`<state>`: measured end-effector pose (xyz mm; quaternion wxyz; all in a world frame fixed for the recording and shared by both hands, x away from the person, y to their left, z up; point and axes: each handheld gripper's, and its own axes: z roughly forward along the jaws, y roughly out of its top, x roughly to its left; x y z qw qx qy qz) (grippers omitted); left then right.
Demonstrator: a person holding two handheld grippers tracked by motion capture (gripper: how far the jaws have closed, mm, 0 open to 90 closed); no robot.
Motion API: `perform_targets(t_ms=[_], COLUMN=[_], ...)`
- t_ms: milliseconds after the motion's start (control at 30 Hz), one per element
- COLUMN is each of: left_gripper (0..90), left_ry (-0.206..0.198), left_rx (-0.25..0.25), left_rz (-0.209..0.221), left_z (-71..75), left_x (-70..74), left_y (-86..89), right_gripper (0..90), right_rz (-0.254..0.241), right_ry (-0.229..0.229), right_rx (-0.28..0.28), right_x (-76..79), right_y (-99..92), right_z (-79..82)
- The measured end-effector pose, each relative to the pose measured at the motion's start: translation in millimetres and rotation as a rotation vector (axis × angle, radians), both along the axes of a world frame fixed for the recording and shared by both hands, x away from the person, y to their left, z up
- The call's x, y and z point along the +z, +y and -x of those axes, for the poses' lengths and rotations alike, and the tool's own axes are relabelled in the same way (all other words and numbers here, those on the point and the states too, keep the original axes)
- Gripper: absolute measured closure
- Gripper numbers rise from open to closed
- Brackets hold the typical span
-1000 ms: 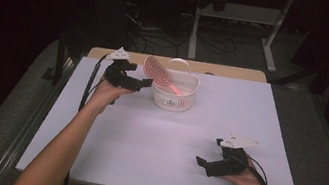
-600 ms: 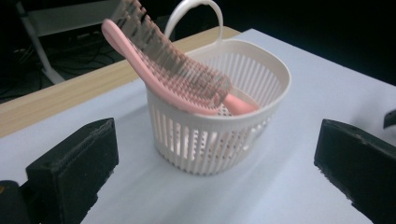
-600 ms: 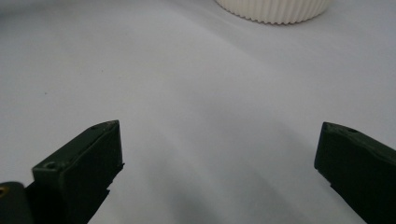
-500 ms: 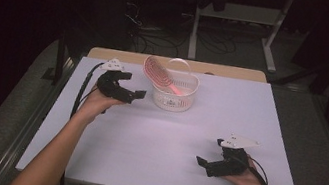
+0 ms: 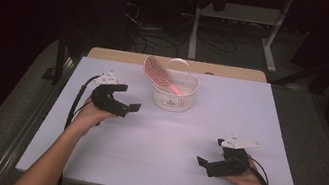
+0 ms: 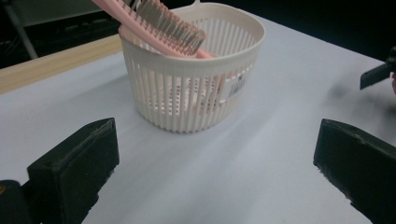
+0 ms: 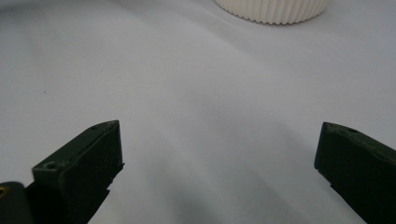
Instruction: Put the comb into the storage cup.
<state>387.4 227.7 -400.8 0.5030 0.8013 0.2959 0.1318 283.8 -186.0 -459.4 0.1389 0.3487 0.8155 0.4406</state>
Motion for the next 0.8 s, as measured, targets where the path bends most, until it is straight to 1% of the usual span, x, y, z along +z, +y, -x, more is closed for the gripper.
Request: perform_targets(t_ms=[67, 133, 233, 333, 400, 533, 800], left_gripper=[0.3, 0.3, 0.3, 0.3, 0.3, 0.3, 0.3], left_ry=[0.001, 0.004, 0.01, 0.005, 0.01, 0.02, 0.017], left_rx=[-0.003, -0.007, -0.009, -0.018, -0.024, -0.029, -0.036], left_rz=[-0.009, -0.002, -0.009, -0.025, -0.041, -0.057, -0.058], left_z=[3.8, 7.1, 11.6, 18.0, 21.9, 28.5, 43.4], left_x=[-1.5, -3.5, -6.7, -9.5, -11.7, -15.2, -20.5], left_y=[1.5, 3.2, 4.4, 5.5, 6.1, 9.2, 16.7], right_gripper=[0.5, 0.6, 0.5, 0.5, 0.5, 0.5, 0.6], right_rz=[-0.001, 0.002, 0.001, 0.002, 0.001, 0.001, 0.008], right_ry=[-0.002, -0.002, -0.003, -0.004, -0.004, -0.004, -0.008], right_rx=[0.001, 0.002, 0.003, 0.002, 0.001, 0.0, 0.004], right_x=[0.0, -0.1, 0.1, 0.3, 0.3, 0.6, 0.5], right_y=[-0.2, -0.1, 0.0, -0.5, -0.8, -1.1, -0.5], right_z=[-0.2, -0.1, 0.1, 0.2, 0.3, 0.4, 0.8])
